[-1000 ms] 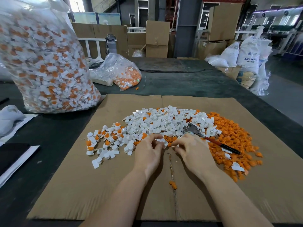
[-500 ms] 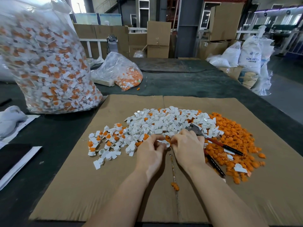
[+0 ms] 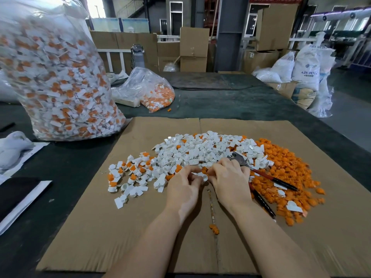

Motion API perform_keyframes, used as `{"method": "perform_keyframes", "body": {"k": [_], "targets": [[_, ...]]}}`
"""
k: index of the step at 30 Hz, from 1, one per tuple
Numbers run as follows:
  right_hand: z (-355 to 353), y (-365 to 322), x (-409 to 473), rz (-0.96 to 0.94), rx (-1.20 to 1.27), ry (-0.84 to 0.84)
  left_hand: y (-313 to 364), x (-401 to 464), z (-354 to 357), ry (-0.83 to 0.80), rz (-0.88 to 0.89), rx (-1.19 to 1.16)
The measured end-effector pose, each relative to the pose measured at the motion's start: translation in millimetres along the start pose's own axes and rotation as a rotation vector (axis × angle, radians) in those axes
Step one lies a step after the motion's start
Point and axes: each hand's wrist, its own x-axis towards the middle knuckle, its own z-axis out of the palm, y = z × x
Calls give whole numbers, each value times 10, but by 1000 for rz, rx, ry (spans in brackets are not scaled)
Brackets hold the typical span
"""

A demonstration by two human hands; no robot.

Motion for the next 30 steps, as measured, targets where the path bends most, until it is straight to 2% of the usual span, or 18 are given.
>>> {"method": "perform_keyframes", "body": {"k": [5,13,18,23,27,30], "targets": [[-75,3,-68,19,92,186,2,-4,15,-9,-33,-73],[-10,-53,-51,-15,26,13,21,-17,7,31,-45,-82],[11,-55,-48,-17,-7,-3,15,-16,9,18,-40,-77],[-52,-49,-134,-45,94,205,15,-27,0,-6,-27,-70],[-47,-5,-211,-99,297,268,14,-31,0,-19,-10,-59],[-23,10,-258,-111,347,311,6,-32,3,-19,-5,-41]]}}
